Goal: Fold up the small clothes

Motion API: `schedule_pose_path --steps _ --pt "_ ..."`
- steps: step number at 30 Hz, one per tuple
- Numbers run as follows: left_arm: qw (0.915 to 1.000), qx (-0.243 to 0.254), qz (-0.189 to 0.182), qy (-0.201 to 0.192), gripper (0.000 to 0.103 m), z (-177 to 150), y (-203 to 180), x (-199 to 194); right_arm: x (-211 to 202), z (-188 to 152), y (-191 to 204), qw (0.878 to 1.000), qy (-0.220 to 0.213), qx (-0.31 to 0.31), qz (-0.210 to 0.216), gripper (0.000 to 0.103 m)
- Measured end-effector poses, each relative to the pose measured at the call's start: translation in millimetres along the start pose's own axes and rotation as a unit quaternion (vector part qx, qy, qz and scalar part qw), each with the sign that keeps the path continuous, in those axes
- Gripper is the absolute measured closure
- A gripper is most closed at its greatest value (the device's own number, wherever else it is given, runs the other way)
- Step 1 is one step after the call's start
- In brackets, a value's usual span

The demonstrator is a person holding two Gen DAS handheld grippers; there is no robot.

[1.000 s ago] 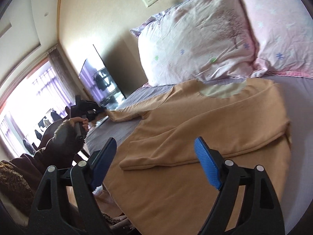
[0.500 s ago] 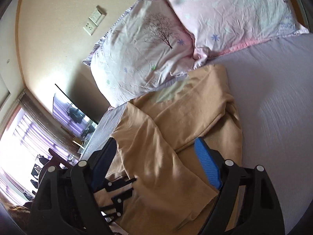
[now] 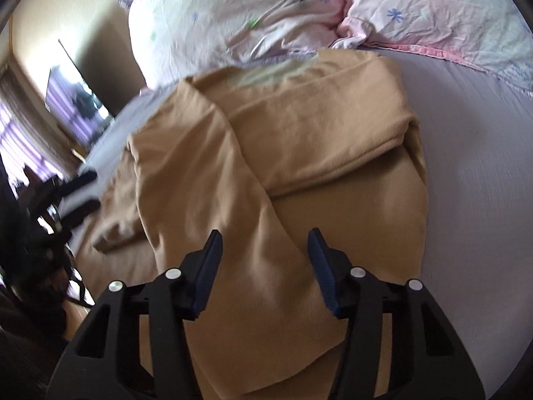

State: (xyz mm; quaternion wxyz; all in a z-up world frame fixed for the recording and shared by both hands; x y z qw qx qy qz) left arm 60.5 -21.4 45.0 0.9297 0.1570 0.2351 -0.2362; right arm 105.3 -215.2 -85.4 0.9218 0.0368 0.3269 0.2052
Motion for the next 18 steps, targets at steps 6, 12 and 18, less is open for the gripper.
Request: schedule_pose_path --steps 6,12,18 --pt "0.9998 -0.015 0.015 -0.004 0.047 3 13 9 -6 2 13 0.998 -0.014 -0.053 -0.032 0.1" --pt "0.9979 -0.058 0.026 0.013 0.046 -1 34 18 -44 74 18 0.984 -0.133 -0.078 -0.09 0.101" --pt "0.9964 -0.072 0.036 0.027 0.046 -6 40 23 18 123 -27 0.986 -0.069 -0.05 -0.143 0.095"
Point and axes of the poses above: each gripper's, at about its wrist camera, not at the fingertips, and x roughly the way its jaws point, y to its left, z to its top, the point moved 3 cm from there along x, roughly the way its jaws point, and after that the axes turned 6 degrees about -y, right-handed, at the moved point
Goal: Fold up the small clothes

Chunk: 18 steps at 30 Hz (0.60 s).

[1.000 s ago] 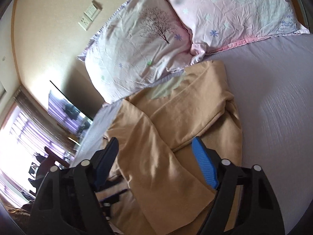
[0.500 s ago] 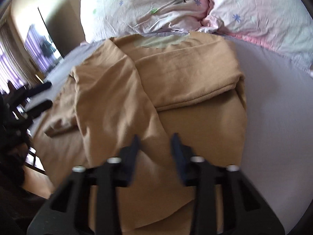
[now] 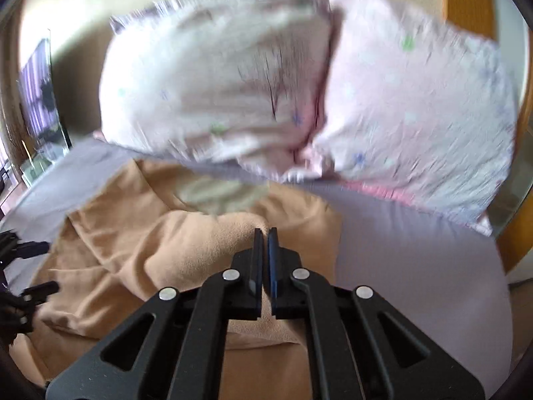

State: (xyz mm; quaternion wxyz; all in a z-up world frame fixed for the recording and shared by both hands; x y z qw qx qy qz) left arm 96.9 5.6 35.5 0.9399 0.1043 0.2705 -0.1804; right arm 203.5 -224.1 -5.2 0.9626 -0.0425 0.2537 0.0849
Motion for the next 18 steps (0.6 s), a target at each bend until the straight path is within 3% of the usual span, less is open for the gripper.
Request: schedule_pose_path --steps 2,4,5,6,10,12,14,18 --pt "1.0 -0.004 0.004 0.0 0.046 -1 4 -2 25 -11 -19 0.998 0.044 0.04 0.0 0.088" --pt "0.9999 -0.009 0.005 -0.002 0.044 0 10 -4 14 -18 -32 0.994 0.028 0.096 0.035 0.078" --pt "0.9999 -0.014 0.004 -0.004 0.042 0 14 -6 0 -21 -40 0.991 0.008 0.124 0.053 0.063" --pt "0.9998 -0.019 0.003 -0.005 0.041 0 17 -6 -9 -22 -45 0.988 -0.006 0.143 0.067 0.056" --pt "0.9985 -0.052 -0.016 -0.005 0.041 4 28 -5 -42 -46 -66 0.951 -0.007 0.268 0.152 0.055" --pt "0.9966 -0.073 -0.037 -0.008 0.041 6 31 -5 -47 -56 -71 0.944 0.001 0.301 0.138 0.055" --pt "0.9957 -0.079 -0.048 -0.009 0.04 8 30 -5 -46 -65 -78 0.945 0.003 0.314 0.095 0.055" --pt "0.9944 -0.081 -0.068 -0.01 0.034 12 22 -6 -21 -76 -86 0.943 0.043 0.322 0.066 0.055"
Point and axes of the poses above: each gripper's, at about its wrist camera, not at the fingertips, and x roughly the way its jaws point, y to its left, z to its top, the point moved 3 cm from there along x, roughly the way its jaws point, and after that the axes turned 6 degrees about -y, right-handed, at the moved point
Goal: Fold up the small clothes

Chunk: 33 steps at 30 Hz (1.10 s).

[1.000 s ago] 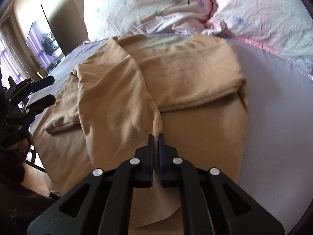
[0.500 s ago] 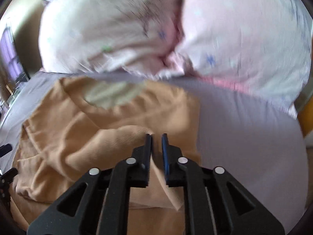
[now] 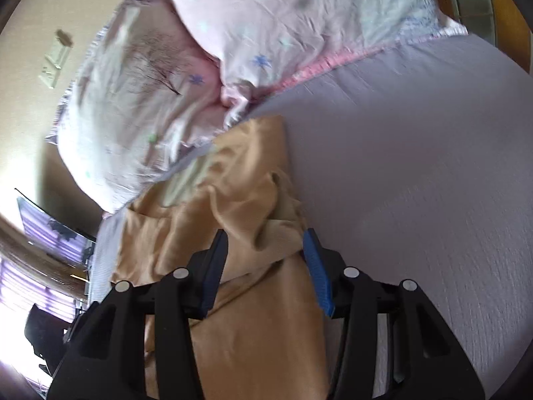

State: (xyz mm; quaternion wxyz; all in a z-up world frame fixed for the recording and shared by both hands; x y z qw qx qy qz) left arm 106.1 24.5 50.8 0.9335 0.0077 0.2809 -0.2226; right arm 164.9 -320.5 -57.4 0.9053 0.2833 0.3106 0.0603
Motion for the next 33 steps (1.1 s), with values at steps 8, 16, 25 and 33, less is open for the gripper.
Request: schedule_pose_path --steps 8,16,25,33 --pt "0.999 -0.004 -0.021 -0.039 0.017 16 -4 -11 -11 6 30 0.995 -0.071 -0.063 -0.015 0.095" --pt "0.9974 0.005 -0.022 -0.069 0.007 30 -11 -10 -17 -3 88 0.989 -0.07 -0.121 0.052 0.095" --pt "0.9717 -0.135 0.128 -0.145 0.007 34 81 -67 10 -57 291 0.926 0.053 -0.231 0.295 0.095" --pt "0.8956 -0.213 0.3 -0.251 0.007 6 137 -194 43 -126 494 0.824 0.192 -0.24 0.476 0.091"
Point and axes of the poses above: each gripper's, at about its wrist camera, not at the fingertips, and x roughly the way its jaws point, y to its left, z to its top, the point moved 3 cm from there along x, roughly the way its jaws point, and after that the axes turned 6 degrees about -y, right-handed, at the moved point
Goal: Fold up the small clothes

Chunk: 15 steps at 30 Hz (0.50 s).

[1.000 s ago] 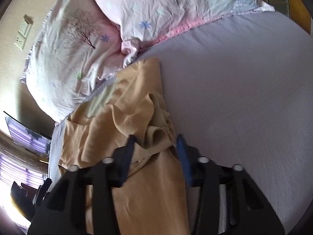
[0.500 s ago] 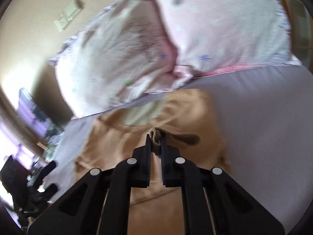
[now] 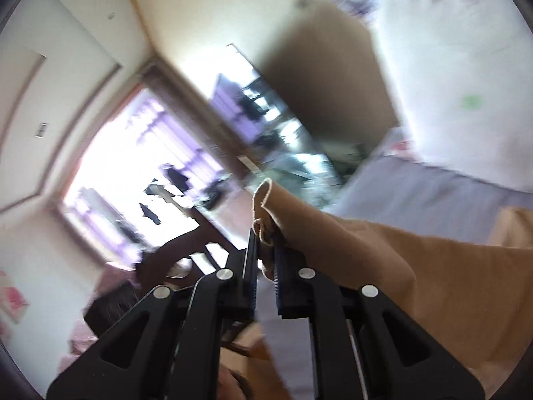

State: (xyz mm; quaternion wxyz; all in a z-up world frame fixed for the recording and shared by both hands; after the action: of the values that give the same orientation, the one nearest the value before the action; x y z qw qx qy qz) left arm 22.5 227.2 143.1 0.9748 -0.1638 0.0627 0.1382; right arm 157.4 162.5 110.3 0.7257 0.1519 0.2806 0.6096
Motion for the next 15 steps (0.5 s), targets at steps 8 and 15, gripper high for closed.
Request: schedule_pose_path --steps 8,15 --pt "0.9989 0.043 0.015 0.009 0.007 -10 20 -9 -43 -49 -29 0.995 0.032 -0.014 -0.096 0.039" --pt "0.997 0.033 -0.038 0.059 0.007 -44 12 27 -214 -130 -71 0.956 -0.038 -0.046 -0.286 0.044"
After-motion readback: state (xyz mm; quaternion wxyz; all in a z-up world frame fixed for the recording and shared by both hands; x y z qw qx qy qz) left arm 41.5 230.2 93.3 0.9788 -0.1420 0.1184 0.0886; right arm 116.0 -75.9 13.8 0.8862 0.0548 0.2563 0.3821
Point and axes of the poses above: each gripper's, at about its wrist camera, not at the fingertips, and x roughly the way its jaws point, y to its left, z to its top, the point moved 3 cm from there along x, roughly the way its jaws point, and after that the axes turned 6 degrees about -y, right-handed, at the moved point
